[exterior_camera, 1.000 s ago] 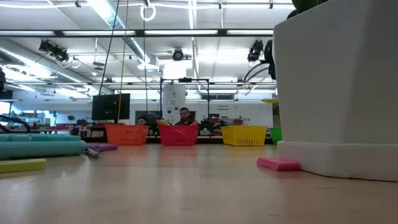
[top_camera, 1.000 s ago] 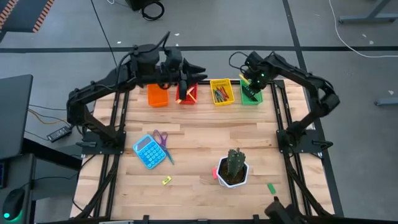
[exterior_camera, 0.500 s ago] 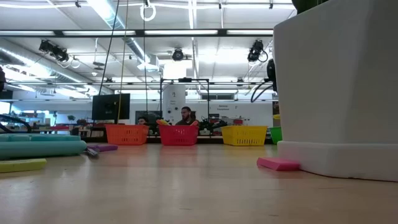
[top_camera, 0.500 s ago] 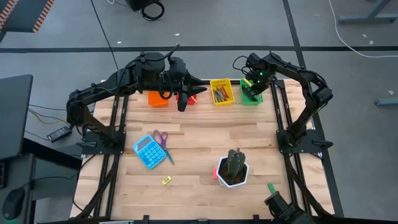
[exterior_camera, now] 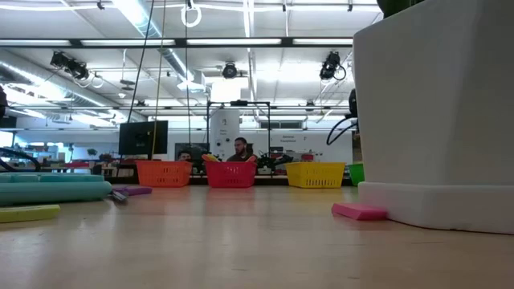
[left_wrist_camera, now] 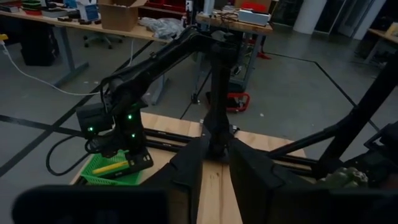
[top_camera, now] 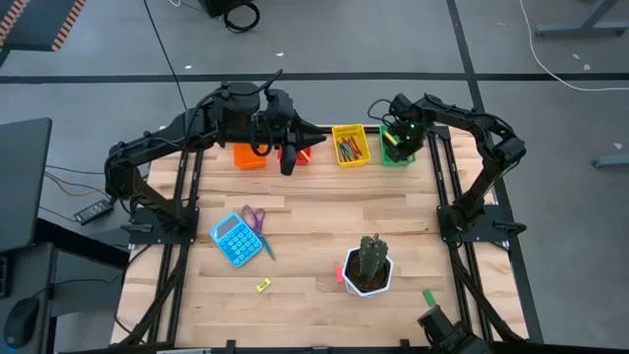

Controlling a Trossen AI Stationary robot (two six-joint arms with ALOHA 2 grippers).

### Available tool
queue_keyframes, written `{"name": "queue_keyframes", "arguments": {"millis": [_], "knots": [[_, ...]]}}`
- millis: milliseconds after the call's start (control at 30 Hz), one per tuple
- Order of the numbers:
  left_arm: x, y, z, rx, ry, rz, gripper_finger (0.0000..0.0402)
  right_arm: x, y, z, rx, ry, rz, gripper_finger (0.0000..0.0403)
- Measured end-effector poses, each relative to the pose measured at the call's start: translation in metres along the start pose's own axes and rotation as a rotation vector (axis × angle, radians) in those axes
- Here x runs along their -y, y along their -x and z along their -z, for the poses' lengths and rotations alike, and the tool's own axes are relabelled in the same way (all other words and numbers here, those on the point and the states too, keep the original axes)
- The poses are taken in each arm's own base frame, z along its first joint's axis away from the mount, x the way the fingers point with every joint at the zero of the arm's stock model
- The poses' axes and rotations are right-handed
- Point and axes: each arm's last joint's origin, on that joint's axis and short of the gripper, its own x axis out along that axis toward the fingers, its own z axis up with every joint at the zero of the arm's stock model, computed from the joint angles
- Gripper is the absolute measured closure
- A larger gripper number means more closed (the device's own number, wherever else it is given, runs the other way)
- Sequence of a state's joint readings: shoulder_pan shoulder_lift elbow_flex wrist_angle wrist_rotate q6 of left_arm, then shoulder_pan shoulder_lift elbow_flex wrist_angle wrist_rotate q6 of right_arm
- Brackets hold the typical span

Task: Sort crayons/erasers/pens/pencils in bins
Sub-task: Put the yellow pen into the green bin, then put the yellow eraser into the orange bin

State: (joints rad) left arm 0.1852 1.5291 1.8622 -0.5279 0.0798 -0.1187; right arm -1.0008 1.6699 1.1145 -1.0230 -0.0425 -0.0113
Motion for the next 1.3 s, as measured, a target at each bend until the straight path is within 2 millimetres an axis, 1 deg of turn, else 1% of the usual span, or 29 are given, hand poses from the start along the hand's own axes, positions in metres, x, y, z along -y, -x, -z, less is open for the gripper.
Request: {"name": "queue_keyframes", "arguments": {"millis": [300,367,500,600,800,967,1100,1167,1300], "knots": [[0.000,0.000,0.000,0.000,0.051,0.000,0.0333,0.005,0.000,-0.006,0.067,-0.015,-0.010,0.0353],[0.000,0.000,0.000,0.000,0.054,0.000,0.0336,0.005,-0.003,-0.007,0.085,-0.030,-0.017,0.0349],[0.002,0.000,0.000,-0.001,0.052,0.006,0.0342,0.004,-0.016,-0.001,0.072,-0.055,-0.047,0.0337],[0.005,0.000,0.001,-0.003,0.050,0.015,0.0347,0.005,-0.023,0.003,0.066,-0.057,-0.048,0.0337],[0.007,0.000,0.001,-0.004,0.048,0.023,0.0354,0.005,-0.023,0.001,0.088,-0.057,-0.037,0.0344],[0.007,0.000,0.001,-0.004,0.048,0.020,0.0352,0.005,-0.017,-0.004,0.107,-0.066,-0.034,0.0337],[0.007,0.000,0.002,-0.015,0.056,0.019,0.0353,0.005,-0.005,-0.008,0.108,-0.081,-0.036,0.0324],[0.005,0.000,0.004,-0.041,0.102,0.012,0.0353,0.004,0.004,-0.011,0.108,-0.079,-0.039,0.0316],[-0.007,0.001,0.013,-0.132,0.288,-0.052,0.0341,0.003,0.031,-0.013,0.137,-0.073,-0.046,0.0300]]}}
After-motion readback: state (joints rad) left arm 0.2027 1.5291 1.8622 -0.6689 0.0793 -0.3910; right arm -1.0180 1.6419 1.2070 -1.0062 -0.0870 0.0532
